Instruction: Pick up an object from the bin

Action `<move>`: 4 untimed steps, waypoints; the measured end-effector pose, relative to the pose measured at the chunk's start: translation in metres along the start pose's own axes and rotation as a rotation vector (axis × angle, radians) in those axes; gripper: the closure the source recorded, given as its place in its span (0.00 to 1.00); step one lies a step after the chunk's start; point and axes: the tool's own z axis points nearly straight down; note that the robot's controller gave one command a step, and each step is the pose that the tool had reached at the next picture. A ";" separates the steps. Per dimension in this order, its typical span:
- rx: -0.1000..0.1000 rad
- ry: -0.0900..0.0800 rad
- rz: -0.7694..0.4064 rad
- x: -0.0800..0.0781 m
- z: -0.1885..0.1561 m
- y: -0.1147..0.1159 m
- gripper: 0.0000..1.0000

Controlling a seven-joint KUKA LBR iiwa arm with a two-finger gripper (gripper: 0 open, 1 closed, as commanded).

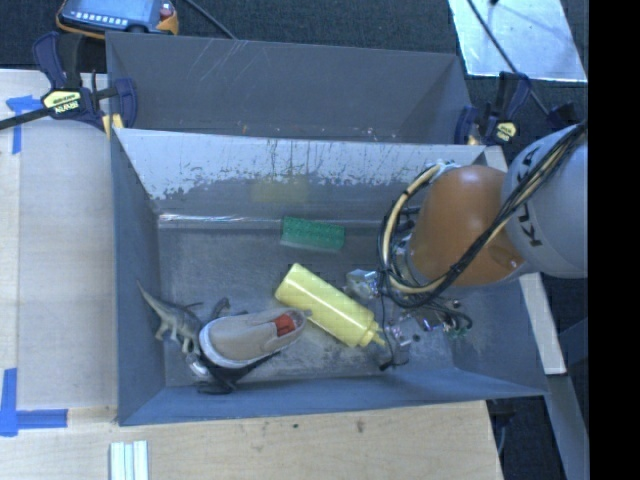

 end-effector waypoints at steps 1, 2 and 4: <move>0.000 -0.002 -0.046 -0.040 0.004 -0.024 1.00; 0.000 -0.002 -0.046 -0.040 0.004 -0.024 1.00; -0.001 -0.003 -0.086 -0.109 0.004 -0.015 1.00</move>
Offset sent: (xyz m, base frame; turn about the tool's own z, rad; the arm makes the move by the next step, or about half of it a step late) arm 0.0000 0.0000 0.0000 0.0000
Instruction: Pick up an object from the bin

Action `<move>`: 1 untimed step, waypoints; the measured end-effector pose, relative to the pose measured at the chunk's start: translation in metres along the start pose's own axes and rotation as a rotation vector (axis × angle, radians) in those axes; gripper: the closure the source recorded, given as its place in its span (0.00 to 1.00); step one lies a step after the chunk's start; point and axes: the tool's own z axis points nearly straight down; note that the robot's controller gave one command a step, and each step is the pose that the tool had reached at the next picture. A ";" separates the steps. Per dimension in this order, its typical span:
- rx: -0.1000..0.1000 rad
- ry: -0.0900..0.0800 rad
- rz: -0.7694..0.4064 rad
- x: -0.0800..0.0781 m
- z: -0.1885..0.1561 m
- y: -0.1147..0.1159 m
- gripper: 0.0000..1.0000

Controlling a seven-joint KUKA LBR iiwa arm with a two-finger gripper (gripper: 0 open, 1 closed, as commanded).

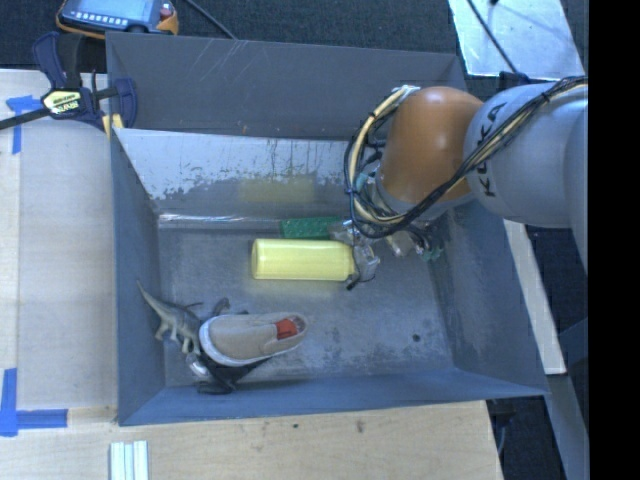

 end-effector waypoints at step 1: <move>-0.001 0.007 -0.025 0.011 -0.042 0.016 1.00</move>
Offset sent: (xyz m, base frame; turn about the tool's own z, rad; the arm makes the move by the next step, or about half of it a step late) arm -0.0294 0.0516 0.1730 -0.0585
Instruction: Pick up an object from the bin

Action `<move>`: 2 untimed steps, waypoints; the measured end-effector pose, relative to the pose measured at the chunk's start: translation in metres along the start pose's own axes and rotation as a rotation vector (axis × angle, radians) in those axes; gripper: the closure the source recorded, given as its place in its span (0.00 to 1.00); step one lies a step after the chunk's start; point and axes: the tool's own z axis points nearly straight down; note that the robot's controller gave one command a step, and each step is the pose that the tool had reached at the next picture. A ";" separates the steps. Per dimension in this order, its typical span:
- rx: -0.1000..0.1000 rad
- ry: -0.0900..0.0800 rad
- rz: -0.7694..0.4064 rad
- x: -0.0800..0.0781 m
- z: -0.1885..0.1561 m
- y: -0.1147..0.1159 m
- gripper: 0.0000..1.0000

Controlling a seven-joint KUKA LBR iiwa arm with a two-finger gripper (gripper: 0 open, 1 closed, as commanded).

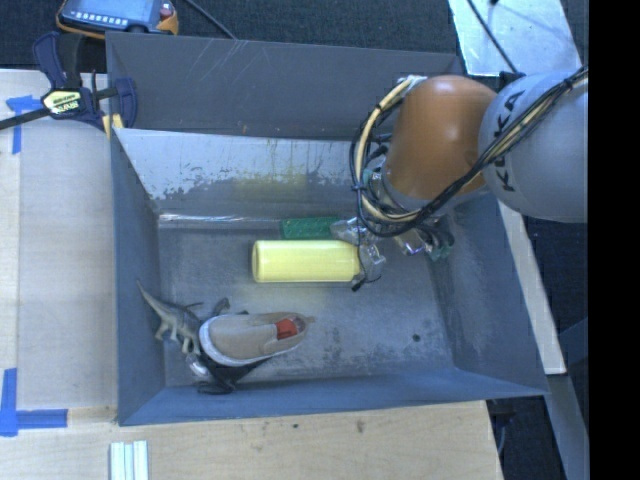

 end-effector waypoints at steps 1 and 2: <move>0.000 -0.001 -0.017 -0.003 -0.066 0.021 1.00; 0.007 -0.016 -0.051 0.006 -0.047 0.005 1.00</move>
Offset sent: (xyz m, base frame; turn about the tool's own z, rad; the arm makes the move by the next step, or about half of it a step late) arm -0.0181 -0.0321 -0.0423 -0.0966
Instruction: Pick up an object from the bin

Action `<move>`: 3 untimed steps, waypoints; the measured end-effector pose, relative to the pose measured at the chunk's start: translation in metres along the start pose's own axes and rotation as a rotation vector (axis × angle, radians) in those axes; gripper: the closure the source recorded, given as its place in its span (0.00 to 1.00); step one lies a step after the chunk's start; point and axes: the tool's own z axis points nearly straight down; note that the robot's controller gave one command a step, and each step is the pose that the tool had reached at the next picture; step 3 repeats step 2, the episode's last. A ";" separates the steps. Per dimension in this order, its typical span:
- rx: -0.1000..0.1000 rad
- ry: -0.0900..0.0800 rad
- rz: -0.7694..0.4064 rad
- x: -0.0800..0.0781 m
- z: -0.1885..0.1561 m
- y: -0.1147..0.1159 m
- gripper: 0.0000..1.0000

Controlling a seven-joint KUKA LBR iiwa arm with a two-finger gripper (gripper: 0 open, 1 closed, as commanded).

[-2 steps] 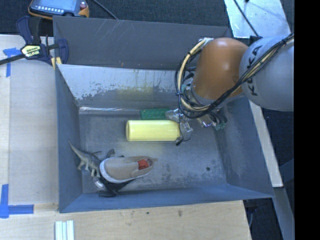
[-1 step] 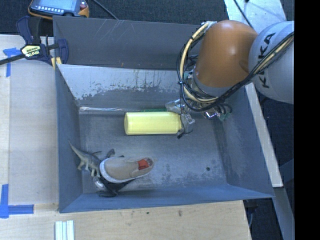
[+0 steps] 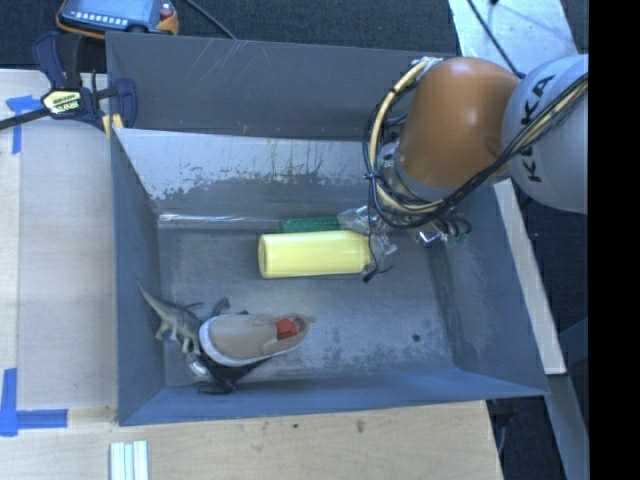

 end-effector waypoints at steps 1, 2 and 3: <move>-0.012 0.024 -0.016 0.003 -0.011 0.013 1.00; -0.009 0.016 -0.023 -0.001 -0.028 0.015 1.00; -0.009 0.016 -0.023 -0.001 -0.028 0.015 1.00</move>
Offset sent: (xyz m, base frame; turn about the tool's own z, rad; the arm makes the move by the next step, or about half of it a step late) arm 0.0061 0.0118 -0.0849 -0.1041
